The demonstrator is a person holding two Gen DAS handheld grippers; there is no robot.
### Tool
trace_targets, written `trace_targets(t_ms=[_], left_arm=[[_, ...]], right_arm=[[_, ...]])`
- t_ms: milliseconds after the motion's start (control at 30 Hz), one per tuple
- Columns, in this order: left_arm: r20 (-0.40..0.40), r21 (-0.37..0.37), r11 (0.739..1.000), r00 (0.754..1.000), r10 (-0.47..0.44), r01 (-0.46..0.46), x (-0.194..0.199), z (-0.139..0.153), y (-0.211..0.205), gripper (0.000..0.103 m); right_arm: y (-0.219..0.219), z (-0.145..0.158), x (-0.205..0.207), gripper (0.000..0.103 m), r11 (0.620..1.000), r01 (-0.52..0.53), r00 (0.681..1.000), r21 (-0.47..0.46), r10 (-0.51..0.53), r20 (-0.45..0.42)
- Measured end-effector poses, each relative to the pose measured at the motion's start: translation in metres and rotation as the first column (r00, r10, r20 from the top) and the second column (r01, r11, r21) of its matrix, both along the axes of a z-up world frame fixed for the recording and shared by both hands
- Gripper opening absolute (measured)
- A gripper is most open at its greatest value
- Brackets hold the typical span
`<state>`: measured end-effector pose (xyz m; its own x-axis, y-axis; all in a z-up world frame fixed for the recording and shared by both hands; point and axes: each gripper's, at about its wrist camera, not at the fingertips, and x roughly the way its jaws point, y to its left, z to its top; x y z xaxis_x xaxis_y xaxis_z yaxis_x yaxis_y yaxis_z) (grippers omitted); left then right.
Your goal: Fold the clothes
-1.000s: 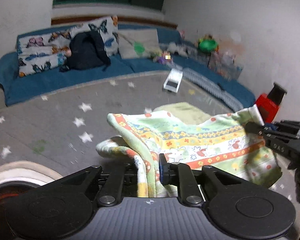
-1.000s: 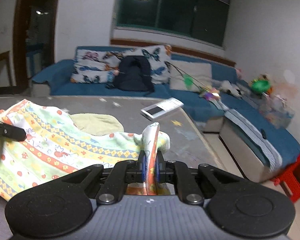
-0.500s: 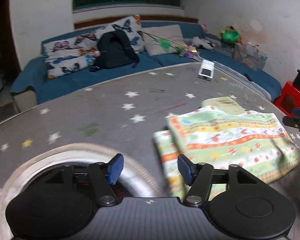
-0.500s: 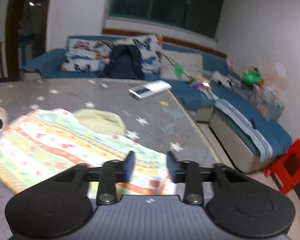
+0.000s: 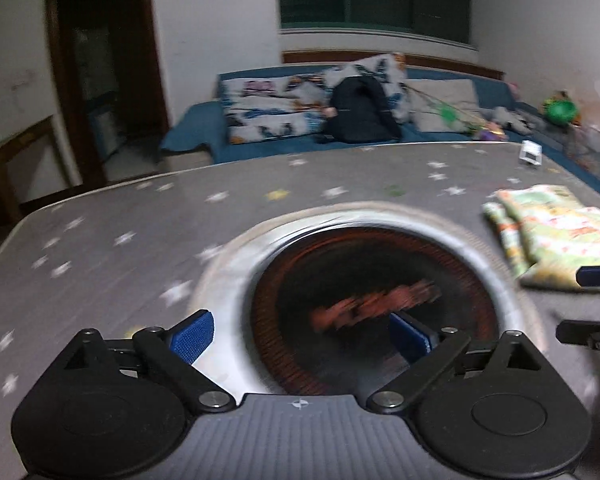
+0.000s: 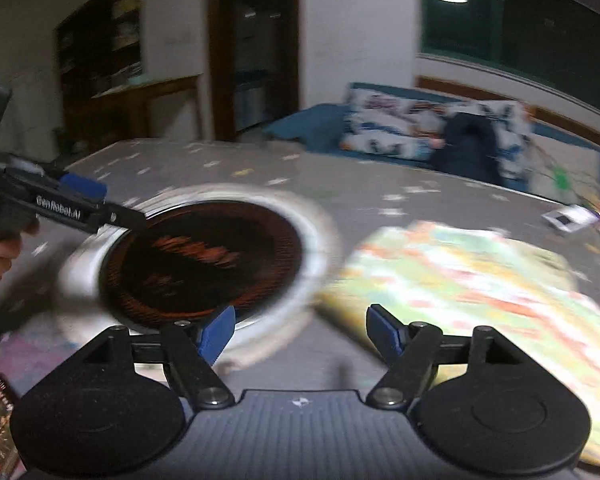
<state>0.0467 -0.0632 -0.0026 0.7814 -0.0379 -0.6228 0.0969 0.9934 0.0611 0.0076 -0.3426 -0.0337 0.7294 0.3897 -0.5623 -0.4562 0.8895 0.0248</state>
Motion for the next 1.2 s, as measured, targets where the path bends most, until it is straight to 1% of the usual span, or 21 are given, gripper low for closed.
trace_targets(t_ms=[67,167,267,367,567,667,733,800,867,1033,1200], left_arm=[[0.006,0.009,0.999,0.999,0.043,-0.043,-0.010,-0.006,0.019,0.100],[0.003,0.021,0.995,0.995,0.099,-0.099,-0.018,-0.016,0.042,0.100],[0.001,0.022,0.989,0.989,0.146,-0.146,-0.024,-0.025,0.058,0.101],[0.010,0.017,0.986,0.986,0.165,-0.166,-0.028,-0.030,0.067,0.102],[0.039,0.019,0.987,0.987,0.156,-0.157,-0.031,-0.036,0.069,0.103],[0.042,0.014,0.988,0.987,0.156,-0.156,-0.030,-0.040,0.070,0.103],[0.036,0.010,0.988,0.987,0.154,-0.154,-0.029,-0.043,0.070,0.103],[0.028,0.012,0.988,0.988,0.152,-0.153,-0.028,-0.046,0.070,0.103],[0.025,0.001,0.989,0.989,0.149,-0.149,-0.027,-0.046,0.071,0.103],[-0.005,-0.020,0.988,0.988,0.154,-0.154,-0.026,-0.049,0.074,0.103],[-0.010,-0.032,0.987,0.988,0.155,-0.155,-0.026,-0.049,0.076,0.103]], right_arm=[[0.024,-0.007,0.002,0.074,0.999,-0.040,0.999,-0.001,0.040,-0.011],[0.049,-0.016,0.006,0.075,0.997,-0.071,0.997,0.003,0.071,-0.013],[0.065,-0.021,0.011,0.077,0.996,-0.085,0.996,-0.014,0.085,-0.011],[0.074,-0.026,0.015,0.080,0.995,-0.101,0.995,-0.013,0.101,-0.020],[0.082,-0.038,0.022,0.084,0.994,-0.110,0.993,-0.019,0.109,-0.048],[0.081,-0.038,0.021,0.092,0.993,-0.114,0.992,-0.022,0.113,-0.048],[0.083,-0.040,0.023,0.095,0.992,-0.125,0.991,-0.031,0.123,-0.055],[0.084,-0.041,0.023,0.097,0.990,-0.137,0.989,-0.035,0.134,-0.060],[0.084,-0.042,0.022,0.103,0.989,-0.143,0.988,-0.035,0.141,-0.066],[0.087,-0.043,0.023,0.103,0.988,-0.149,0.986,-0.047,0.145,-0.078],[0.086,-0.043,0.023,0.103,0.987,-0.154,0.985,-0.046,0.150,-0.080]])
